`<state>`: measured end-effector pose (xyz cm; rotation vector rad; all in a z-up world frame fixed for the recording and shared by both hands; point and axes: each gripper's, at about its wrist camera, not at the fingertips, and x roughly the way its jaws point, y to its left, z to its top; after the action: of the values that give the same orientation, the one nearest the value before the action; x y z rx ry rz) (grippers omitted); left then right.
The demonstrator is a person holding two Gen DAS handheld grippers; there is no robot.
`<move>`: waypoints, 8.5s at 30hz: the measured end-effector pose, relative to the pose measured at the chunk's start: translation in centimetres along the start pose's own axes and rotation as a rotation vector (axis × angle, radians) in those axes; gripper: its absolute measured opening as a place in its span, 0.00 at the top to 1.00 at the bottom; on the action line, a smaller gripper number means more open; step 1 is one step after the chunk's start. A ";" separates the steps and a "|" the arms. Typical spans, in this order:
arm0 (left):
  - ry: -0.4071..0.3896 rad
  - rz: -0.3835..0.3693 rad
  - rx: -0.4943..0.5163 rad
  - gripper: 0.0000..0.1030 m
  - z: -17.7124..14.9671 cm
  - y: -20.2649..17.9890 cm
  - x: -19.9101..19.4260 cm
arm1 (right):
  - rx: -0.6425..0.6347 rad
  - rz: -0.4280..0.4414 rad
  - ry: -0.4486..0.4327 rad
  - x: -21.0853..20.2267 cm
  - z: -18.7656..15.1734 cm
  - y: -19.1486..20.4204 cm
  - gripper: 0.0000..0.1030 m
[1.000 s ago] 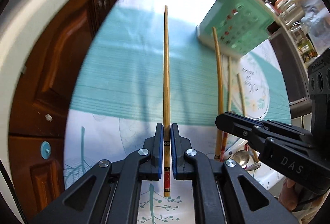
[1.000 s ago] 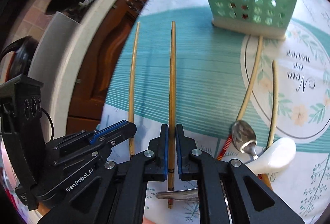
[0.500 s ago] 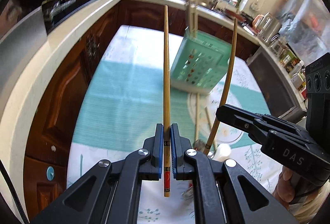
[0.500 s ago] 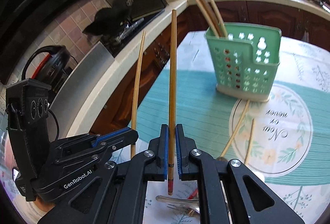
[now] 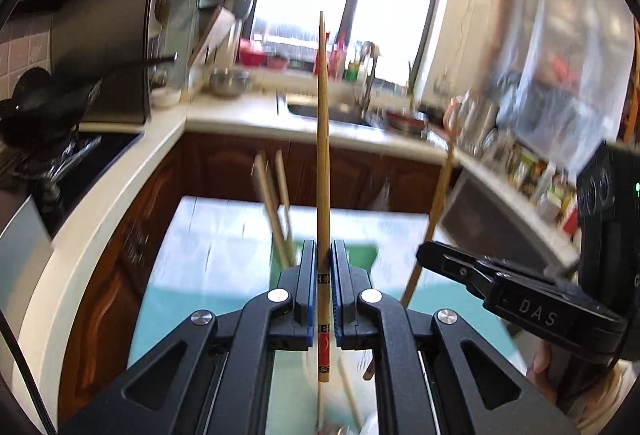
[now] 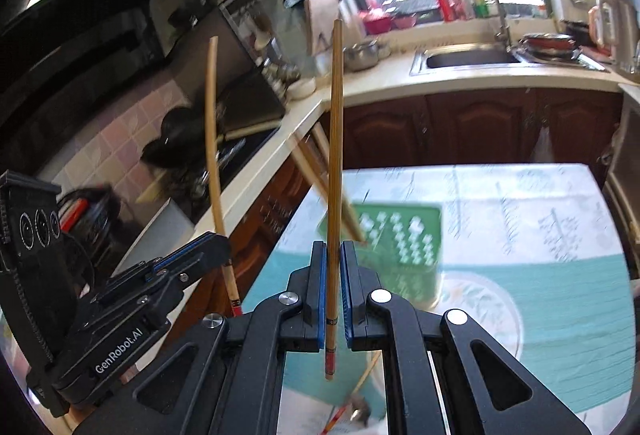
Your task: Organize utensils
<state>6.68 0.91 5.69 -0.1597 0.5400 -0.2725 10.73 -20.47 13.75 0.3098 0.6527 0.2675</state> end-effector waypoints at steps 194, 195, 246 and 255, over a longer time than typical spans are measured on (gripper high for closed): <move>0.507 -0.187 -0.620 0.82 -25.8 10.5 0.6 | -0.416 -0.033 0.485 6.3 -25.5 2.0 0.79; 0.509 -0.187 -0.620 0.82 -25.9 10.4 0.7 | -0.415 -0.034 0.483 6.2 -25.5 1.9 0.79; 0.407 0.039 -0.418 0.99 -17.4 11.1 -2.7 | -1.527 -0.274 0.423 12.1 -33.9 8.0 0.88; 0.403 0.041 -0.378 0.99 -16.4 10.3 -2.3 | -1.240 -0.237 0.349 10.0 -29.0 7.6 0.97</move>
<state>-1.69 10.16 -9.38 -0.4658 0.9929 -0.1594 -1.00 -4.39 -10.86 -1.0150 0.7427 0.4519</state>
